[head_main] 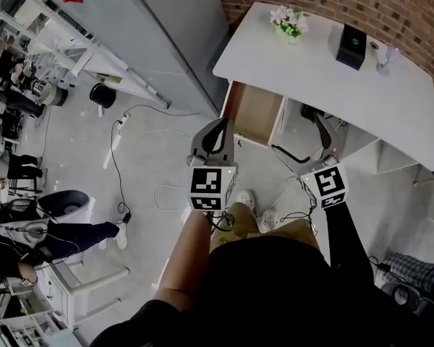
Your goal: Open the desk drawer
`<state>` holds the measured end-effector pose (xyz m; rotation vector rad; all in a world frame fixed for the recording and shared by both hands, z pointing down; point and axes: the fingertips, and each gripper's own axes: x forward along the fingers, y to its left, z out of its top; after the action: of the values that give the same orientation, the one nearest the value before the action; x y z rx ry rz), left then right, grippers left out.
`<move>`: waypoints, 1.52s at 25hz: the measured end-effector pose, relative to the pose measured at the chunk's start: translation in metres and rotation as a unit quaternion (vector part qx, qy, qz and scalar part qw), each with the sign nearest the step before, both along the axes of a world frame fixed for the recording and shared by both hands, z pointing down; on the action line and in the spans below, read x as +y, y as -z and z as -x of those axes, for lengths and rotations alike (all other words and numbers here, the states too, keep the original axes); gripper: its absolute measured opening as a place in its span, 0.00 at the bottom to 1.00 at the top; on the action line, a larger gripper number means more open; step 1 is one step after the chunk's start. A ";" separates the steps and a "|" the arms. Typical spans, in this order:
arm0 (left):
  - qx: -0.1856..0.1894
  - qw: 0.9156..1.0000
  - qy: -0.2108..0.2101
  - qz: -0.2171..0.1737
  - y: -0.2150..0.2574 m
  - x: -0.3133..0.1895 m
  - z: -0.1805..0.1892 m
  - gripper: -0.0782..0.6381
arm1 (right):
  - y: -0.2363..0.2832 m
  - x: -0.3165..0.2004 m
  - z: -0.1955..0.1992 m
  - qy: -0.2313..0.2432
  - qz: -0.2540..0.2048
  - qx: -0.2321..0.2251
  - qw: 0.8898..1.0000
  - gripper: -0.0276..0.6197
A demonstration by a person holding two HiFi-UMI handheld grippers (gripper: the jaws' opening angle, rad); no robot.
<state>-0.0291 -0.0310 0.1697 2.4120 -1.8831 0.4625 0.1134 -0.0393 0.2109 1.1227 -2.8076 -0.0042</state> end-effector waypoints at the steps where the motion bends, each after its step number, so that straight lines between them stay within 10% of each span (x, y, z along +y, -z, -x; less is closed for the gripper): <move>1: 0.000 1.000 0.000 -0.005 0.004 0.003 -0.002 0.12 | 0.005 0.001 -0.001 -0.006 -0.006 0.002 1.000 0.89; 12: -0.013 0.995 -0.019 -0.096 0.053 0.018 -0.029 0.12 | 0.057 0.002 -0.005 -0.027 -0.080 0.011 0.996 0.84; 15: -0.011 0.991 -0.028 -0.127 0.067 0.023 -0.032 0.12 | 0.058 0.003 -0.005 -0.036 -0.088 0.019 0.995 0.70; 29: -0.003 0.994 -0.042 -0.106 0.056 0.030 -0.039 0.12 | 0.074 0.016 -0.021 -0.084 -0.122 0.015 0.989 0.08; 38: -0.015 0.994 -0.038 -0.104 0.057 0.028 -0.029 0.12 | 0.073 0.029 -0.012 -0.062 -0.114 0.007 0.992 0.04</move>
<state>0.0001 -0.0031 0.1128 2.6285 -1.9458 0.3222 0.1252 -0.0105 0.1379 1.3358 -2.7737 -0.3271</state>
